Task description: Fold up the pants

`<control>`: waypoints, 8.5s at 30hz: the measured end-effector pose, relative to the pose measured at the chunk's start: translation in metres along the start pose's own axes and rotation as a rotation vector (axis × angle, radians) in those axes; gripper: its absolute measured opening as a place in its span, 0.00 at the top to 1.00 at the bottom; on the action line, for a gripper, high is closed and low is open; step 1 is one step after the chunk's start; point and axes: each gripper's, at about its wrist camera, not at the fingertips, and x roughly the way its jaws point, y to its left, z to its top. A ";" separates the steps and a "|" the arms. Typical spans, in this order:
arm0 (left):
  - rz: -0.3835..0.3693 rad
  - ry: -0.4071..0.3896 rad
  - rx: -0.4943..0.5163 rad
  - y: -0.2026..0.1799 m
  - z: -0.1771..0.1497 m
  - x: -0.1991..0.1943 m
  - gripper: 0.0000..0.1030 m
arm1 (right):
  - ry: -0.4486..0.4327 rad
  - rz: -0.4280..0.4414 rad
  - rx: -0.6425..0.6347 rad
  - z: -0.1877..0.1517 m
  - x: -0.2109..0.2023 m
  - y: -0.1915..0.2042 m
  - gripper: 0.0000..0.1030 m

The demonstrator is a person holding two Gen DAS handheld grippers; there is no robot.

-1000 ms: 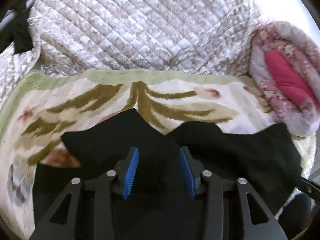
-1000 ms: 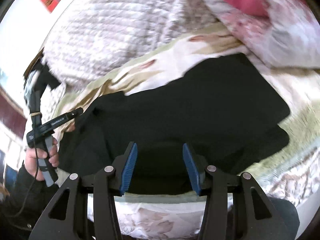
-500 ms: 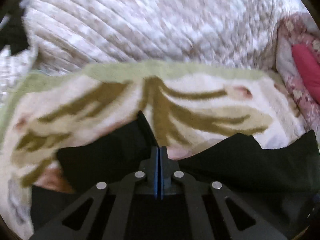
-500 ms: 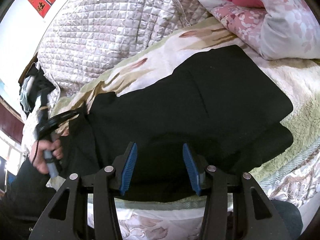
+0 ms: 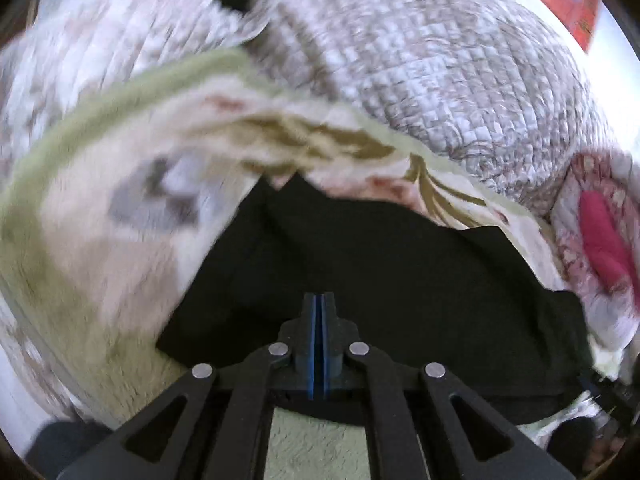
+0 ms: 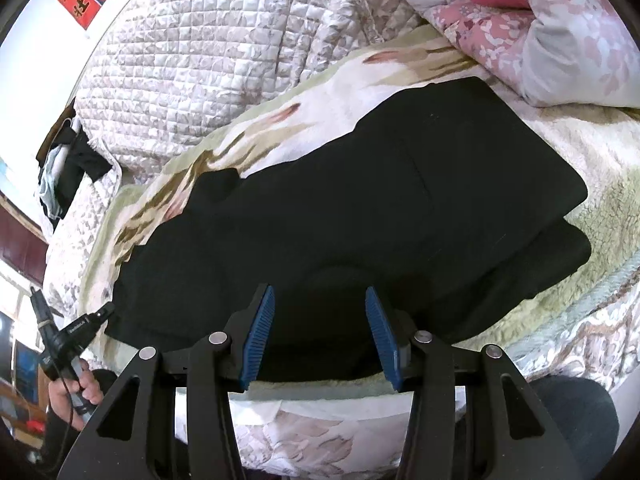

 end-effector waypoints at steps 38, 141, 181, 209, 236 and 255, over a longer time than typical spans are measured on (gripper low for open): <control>-0.001 0.003 -0.258 0.036 0.007 0.031 0.94 | -0.176 -0.086 0.319 0.018 -0.021 -0.070 0.53; -0.006 0.026 0.237 -0.080 0.027 0.046 0.92 | -0.080 -0.264 -0.214 0.074 0.060 0.015 0.76; 0.146 0.054 0.253 -0.050 -0.024 0.022 0.79 | 0.057 -0.162 -0.483 -0.029 0.059 0.080 0.34; 0.136 0.105 -0.121 0.022 -0.029 -0.009 0.62 | 0.064 -0.078 -0.351 -0.020 0.041 0.080 0.27; 0.109 -0.061 -0.019 0.009 0.005 -0.006 0.93 | 0.007 -0.041 -0.303 -0.009 0.030 0.072 0.27; -0.448 0.201 0.427 -0.221 -0.052 0.054 0.93 | -0.042 -0.072 -0.139 -0.001 0.001 0.018 0.28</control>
